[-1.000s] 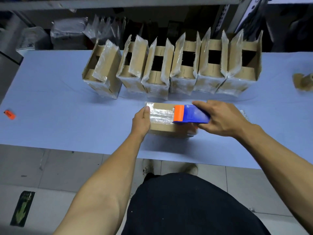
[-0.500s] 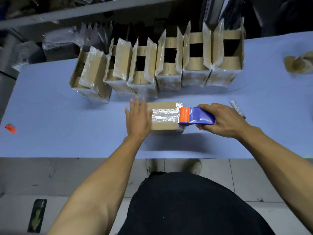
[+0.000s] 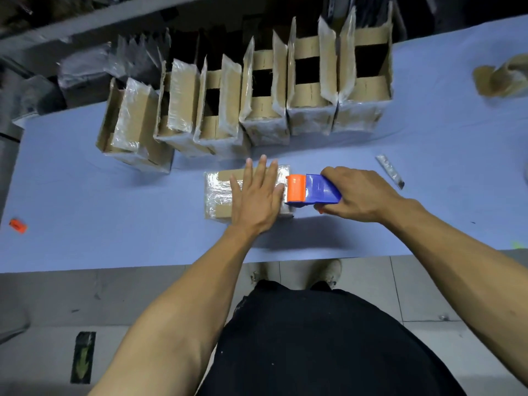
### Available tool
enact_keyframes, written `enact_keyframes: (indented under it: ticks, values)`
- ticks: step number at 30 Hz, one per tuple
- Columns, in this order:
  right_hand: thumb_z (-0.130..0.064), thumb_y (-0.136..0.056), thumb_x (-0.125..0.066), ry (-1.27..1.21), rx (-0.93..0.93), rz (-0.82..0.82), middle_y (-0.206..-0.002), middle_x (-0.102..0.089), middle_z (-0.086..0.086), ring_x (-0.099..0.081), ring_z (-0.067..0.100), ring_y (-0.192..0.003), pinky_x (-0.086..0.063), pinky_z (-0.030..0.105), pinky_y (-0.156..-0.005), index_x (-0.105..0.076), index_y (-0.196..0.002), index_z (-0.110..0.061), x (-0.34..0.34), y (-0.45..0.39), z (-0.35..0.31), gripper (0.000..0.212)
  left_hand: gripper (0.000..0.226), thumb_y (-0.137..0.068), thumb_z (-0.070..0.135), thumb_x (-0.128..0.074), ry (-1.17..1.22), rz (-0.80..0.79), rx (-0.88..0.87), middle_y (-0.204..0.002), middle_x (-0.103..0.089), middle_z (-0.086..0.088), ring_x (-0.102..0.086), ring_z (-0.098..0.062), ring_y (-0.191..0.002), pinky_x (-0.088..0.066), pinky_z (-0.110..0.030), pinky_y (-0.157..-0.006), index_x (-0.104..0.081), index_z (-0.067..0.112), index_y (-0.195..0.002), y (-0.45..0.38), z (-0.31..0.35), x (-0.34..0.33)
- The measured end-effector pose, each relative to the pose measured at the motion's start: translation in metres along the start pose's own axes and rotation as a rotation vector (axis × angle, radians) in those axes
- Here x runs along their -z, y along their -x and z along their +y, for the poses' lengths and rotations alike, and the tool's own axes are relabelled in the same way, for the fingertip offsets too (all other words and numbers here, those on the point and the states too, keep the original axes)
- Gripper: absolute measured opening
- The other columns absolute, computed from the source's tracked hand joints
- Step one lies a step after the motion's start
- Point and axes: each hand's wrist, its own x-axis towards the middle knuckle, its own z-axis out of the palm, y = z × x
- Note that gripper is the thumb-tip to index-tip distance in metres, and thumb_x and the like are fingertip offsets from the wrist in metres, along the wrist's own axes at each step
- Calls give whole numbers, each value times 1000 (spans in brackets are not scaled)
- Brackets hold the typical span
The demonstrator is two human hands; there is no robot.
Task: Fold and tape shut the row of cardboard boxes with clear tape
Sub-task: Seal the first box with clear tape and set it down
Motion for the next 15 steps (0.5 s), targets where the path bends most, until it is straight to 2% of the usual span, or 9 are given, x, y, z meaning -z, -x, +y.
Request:
enact_keyframes:
  ticks: [2,5,7,10,12,15]
  values:
    - [-62,-79,-62,-30,-18,-8,-91,-57,-7,-52,14,-73,-38,26,-56,-41,-101,-30,1,7,12,44,57,-108,43,-22,35,16,10,-170,-9,2,5,-23,-157,2,-61,-121,-16,24,-161,0,-1,1]
    - [-61,-79,-63,-73,-107,-16,-84,-54,-11,-54,15,-73,-50,36,-67,-40,-96,-31,0,22,33,42,56,-108,42,-24,43,21,16,-168,-17,1,2,-22,-157,0,-60,-121,-20,23,-160,0,0,1]
    - [-61,-78,-62,-69,-164,-27,-82,-52,-12,-53,15,-73,-50,37,-68,-40,-95,-30,-3,28,43,41,56,-108,43,-24,65,20,22,-167,-18,1,2,-21,-157,1,-60,-121,-21,23,-160,-1,-1,0]
    - [-58,-80,-64,-14,-167,-35,-86,-53,-6,-55,20,-76,-46,33,-61,-44,-100,-25,-11,20,42,44,62,-105,52,-24,63,37,14,-165,-22,1,-1,-22,-157,-1,-62,-121,-22,23,-160,-2,-2,-2]
    - [-54,-80,-67,40,-150,-26,-85,-52,-1,-55,25,-77,-37,32,-58,-48,-101,-21,-16,10,35,43,73,-99,65,-20,60,39,9,-164,-23,1,0,-22,-157,0,-62,-120,-21,25,-160,-1,-2,-3]
    - [-47,-79,-68,85,-132,-6,-83,-55,3,-44,24,-68,-27,31,-58,-50,-97,-19,-21,-1,26,38,84,-90,74,-20,63,54,10,-162,-25,1,-2,-22,-156,-3,-65,-119,-27,24,-157,-4,-1,-2]
